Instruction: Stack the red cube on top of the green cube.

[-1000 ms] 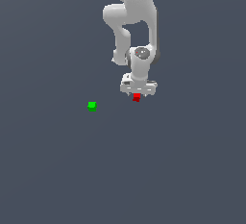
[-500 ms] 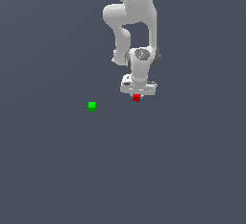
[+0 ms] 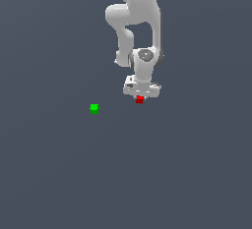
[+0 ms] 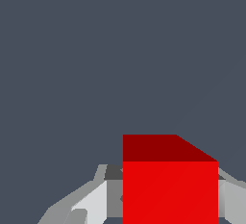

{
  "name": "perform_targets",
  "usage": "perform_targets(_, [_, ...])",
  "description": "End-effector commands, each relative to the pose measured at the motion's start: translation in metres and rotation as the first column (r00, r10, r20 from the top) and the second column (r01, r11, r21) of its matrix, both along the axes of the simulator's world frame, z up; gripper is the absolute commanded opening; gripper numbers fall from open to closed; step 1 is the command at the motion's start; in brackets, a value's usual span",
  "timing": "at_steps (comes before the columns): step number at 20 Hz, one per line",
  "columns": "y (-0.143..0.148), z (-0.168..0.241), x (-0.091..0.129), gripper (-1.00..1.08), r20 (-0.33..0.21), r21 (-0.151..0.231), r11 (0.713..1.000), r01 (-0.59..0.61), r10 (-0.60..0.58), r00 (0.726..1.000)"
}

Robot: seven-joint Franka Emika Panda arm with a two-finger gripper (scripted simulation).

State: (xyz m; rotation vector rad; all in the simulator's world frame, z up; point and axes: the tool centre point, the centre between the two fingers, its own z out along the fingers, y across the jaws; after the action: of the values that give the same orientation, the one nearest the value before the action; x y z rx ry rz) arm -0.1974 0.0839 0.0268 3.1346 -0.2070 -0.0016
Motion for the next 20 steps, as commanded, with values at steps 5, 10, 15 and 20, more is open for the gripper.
perform_targets(5, [0.000, 0.017, 0.000, -1.00, 0.001, 0.000, 1.000, 0.000, 0.000, 1.000])
perform_targets(10, [0.000, 0.043, 0.000, -1.00, 0.001, 0.000, 1.000, 0.000, 0.000, 1.000])
perform_targets(15, [0.000, 0.069, 0.000, -1.00, 0.001, 0.000, 1.000, 0.000, 0.000, 1.000])
perform_targets(20, [0.000, 0.086, 0.000, -1.00, 0.001, 0.000, 1.000, 0.000, 0.000, 1.000])
